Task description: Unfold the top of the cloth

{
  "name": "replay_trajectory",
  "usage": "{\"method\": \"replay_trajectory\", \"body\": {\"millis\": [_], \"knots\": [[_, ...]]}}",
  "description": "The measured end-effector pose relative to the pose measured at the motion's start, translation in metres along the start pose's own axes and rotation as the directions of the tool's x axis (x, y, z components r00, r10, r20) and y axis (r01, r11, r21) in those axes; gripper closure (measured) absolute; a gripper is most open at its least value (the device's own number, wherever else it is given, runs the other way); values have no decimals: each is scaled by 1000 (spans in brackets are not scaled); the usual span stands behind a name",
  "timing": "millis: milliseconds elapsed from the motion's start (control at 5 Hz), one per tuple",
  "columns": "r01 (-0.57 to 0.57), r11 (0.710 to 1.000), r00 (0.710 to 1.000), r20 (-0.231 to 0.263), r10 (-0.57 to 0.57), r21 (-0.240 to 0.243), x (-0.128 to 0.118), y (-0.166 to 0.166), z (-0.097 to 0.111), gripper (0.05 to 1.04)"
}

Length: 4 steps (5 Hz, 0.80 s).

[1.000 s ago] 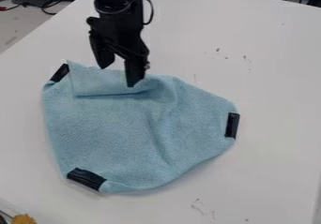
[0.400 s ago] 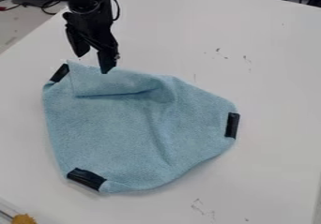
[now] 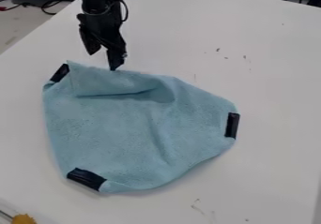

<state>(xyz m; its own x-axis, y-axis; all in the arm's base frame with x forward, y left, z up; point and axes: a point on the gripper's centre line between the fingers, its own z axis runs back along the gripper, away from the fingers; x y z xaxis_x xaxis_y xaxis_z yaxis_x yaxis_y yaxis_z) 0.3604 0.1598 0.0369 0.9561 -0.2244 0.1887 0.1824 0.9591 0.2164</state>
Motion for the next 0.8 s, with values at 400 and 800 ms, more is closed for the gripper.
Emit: {"method": "replay_trajectory", "body": {"millis": [400,800], "knots": [[-32,999,999,-23,32,6,-8,7,-10,83],[-44,998,997,-67,46,36,-25,6,3,83]]}}
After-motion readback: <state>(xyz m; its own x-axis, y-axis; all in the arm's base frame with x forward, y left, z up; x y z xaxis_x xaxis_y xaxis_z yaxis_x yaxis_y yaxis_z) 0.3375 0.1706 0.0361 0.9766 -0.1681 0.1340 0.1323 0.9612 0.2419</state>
